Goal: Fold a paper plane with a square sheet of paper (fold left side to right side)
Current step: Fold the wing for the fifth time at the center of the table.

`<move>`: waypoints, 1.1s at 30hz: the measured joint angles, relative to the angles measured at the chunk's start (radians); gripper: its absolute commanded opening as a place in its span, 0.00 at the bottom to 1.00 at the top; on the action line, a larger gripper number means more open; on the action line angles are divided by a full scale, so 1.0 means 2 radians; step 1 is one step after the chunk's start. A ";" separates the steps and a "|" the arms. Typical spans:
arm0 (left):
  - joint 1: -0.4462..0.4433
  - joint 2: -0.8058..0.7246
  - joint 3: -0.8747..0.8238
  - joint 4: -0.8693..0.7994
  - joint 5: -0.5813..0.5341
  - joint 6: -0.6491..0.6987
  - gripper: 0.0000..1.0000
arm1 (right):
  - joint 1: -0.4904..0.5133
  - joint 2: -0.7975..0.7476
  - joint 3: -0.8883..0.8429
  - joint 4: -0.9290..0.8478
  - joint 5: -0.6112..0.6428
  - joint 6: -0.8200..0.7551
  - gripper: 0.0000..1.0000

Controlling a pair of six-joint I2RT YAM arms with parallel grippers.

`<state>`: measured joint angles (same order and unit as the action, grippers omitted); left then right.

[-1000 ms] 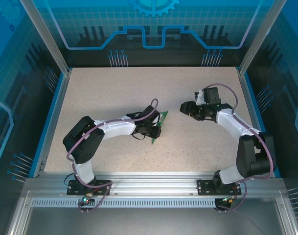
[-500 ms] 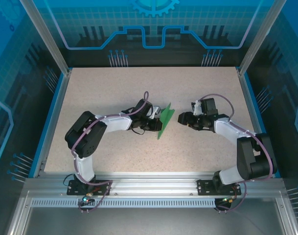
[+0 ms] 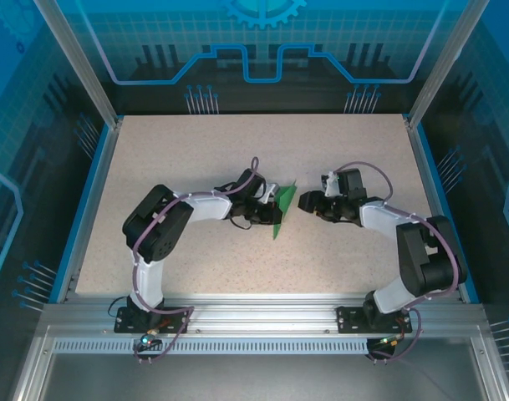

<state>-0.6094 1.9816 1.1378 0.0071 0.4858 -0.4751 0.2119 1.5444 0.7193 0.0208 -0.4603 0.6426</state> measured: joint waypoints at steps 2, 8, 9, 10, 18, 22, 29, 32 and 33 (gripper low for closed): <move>0.001 0.005 0.007 0.005 0.014 -0.013 0.10 | 0.006 0.009 -0.009 0.024 -0.003 0.016 0.59; 0.007 0.027 0.017 0.031 0.049 -0.055 0.08 | 0.011 0.044 -0.019 0.086 -0.010 0.057 0.63; 0.008 0.031 0.017 0.035 0.054 -0.062 0.08 | 0.012 0.047 -0.020 0.096 -0.010 0.063 0.63; 0.009 0.033 0.017 0.037 0.057 -0.065 0.08 | 0.012 0.051 -0.020 0.104 -0.010 0.067 0.63; 0.014 0.037 0.017 0.058 0.074 -0.093 0.08 | 0.013 0.081 -0.020 0.147 -0.010 0.089 0.60; 0.015 0.038 0.017 0.071 0.081 -0.104 0.08 | 0.013 0.089 -0.019 0.155 -0.011 0.097 0.57; 0.018 0.042 0.017 0.082 0.088 -0.117 0.07 | 0.016 0.109 -0.001 0.160 -0.016 0.106 0.55; 0.018 0.044 0.017 0.084 0.089 -0.121 0.08 | 0.016 0.114 0.004 0.159 -0.019 0.108 0.53; 0.019 0.045 0.017 0.086 0.089 -0.123 0.08 | 0.017 0.116 0.007 0.159 -0.019 0.108 0.53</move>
<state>-0.5720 2.0716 1.1713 0.1787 0.6643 -0.7208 0.2462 1.7767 0.7330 0.3378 -0.4980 0.8581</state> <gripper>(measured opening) 0.079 0.536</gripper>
